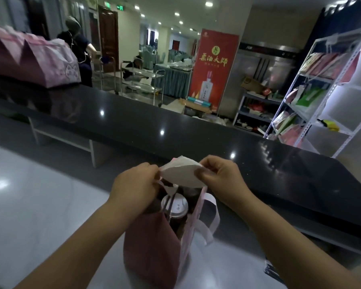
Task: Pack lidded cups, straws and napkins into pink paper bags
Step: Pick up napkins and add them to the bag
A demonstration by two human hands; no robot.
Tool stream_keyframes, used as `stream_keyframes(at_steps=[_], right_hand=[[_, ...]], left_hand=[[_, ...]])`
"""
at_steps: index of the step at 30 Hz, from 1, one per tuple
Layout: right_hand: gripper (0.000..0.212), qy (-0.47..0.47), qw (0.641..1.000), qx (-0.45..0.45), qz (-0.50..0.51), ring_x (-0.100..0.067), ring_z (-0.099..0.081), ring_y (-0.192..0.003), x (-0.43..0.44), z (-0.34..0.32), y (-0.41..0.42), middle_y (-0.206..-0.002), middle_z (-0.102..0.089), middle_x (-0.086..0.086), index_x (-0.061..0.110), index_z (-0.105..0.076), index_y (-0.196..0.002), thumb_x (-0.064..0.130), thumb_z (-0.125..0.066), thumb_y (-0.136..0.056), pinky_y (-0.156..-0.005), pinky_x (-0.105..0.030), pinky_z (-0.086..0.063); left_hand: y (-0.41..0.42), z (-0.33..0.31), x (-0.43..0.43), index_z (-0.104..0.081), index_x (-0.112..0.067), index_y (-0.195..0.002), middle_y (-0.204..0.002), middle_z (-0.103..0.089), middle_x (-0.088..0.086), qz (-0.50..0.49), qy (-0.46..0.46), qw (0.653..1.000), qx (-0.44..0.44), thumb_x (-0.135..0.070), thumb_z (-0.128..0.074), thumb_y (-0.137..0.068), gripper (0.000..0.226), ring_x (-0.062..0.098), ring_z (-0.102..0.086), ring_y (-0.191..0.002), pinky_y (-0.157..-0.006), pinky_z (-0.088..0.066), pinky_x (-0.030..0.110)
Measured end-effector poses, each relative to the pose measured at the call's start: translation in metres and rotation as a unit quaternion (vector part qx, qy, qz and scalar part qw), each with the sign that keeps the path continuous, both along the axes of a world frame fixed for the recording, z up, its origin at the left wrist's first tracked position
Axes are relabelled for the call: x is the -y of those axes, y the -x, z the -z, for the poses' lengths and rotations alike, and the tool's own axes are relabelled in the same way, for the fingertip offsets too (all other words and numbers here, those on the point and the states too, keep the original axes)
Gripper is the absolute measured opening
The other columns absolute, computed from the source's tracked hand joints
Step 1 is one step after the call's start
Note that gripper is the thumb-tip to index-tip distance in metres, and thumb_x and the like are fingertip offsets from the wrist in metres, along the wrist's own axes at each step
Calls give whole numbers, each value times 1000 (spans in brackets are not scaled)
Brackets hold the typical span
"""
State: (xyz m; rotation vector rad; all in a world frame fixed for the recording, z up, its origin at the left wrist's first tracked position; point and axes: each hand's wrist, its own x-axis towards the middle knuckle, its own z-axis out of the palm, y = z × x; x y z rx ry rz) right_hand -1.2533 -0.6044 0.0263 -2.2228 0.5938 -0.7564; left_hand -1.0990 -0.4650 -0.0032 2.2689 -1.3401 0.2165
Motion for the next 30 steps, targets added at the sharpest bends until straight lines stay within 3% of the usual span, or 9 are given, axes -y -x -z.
stream_keyframes(at_steps=[3,5,8,12,16,19,24,27,30], right_hand=[[21,-55,998,-27,-24,-2,-59,-59,3,2,-16,-64,-63,10,22,-62,-67,5,-66,-79,-52,-15,-45],[18,-84,995,-48,-25,-4,-54,-53,8,3,-23,-56,-56,10,14,-58,-65,1,-60,-76,-51,-19,-42],[9,22,984,-175,42,-13,-51,-58,14,8,-35,-63,-56,2,17,-55,-65,14,-59,-73,-54,-27,-39],[15,161,902,-398,41,-7,-48,-56,3,20,-57,-65,-53,8,27,-48,-64,26,-57,-76,-45,-22,-29],[17,245,873,-393,155,-10,-43,-51,-1,22,-78,-62,-49,6,23,-47,-64,20,-53,-80,-43,-24,-25],[7,322,848,-375,192,-18,-53,-60,-14,27,-87,-74,-60,3,21,-59,-83,19,-52,-84,-47,-24,-24],[24,230,893,-383,64,-19,-62,-75,-45,54,-104,-75,-59,4,22,-62,-101,39,-56,-86,-57,-29,-47],[31,246,910,-327,71,-15,-60,-75,-32,45,-103,-82,-65,5,25,-66,-90,52,-52,-84,-54,-27,-39],[21,235,927,-280,81,-3,-53,-61,-15,30,-87,-69,-59,10,27,-62,-76,43,-55,-87,-49,-19,-29]], left_hand=[[-24,2,0,-55,-28,-78,-69,-59,-9,-20,45,991,-124,-27,-51,-87,9,11,-54,-62,-49,-37,28],[-38,3,2,-56,-25,-77,-66,-65,-5,-8,89,957,-277,-24,-46,-90,17,12,-60,-63,-57,-49,33],[-55,7,4,-61,-15,-77,-65,-69,2,-5,141,901,-411,-21,-44,-92,23,16,-66,-61,-67,-56,41],[-70,12,10,-61,-14,-76,-64,-69,0,14,162,891,-423,-24,-43,-94,27,15,-67,-58,-68,-56,43],[-83,9,17,-61,-17,-75,-65,-69,-1,30,166,898,-407,-24,-43,-94,27,15,-67,-58,-70,-55,45],[-90,8,22,-62,-19,-76,-66,-69,-1,40,163,901,-400,-26,-42,-94,27,13,-67,-60,-72,-55,46],[-100,10,27,-62,-21,-77,-68,-69,-2,47,135,911,-388,-30,-42,-94,28,11,-67,-62,-74,-55,43],[-103,12,30,-63,-21,-75,-66,-69,-4,52,137,910,-388,-31,-44,-93,28,11,-66,-61,-74,-54,42],[-102,16,28,-63,-23,-73,-65,-68,-7,62,120,919,-371,-35,-43,-92,29,8,-65,-61,-74,-54,41]])
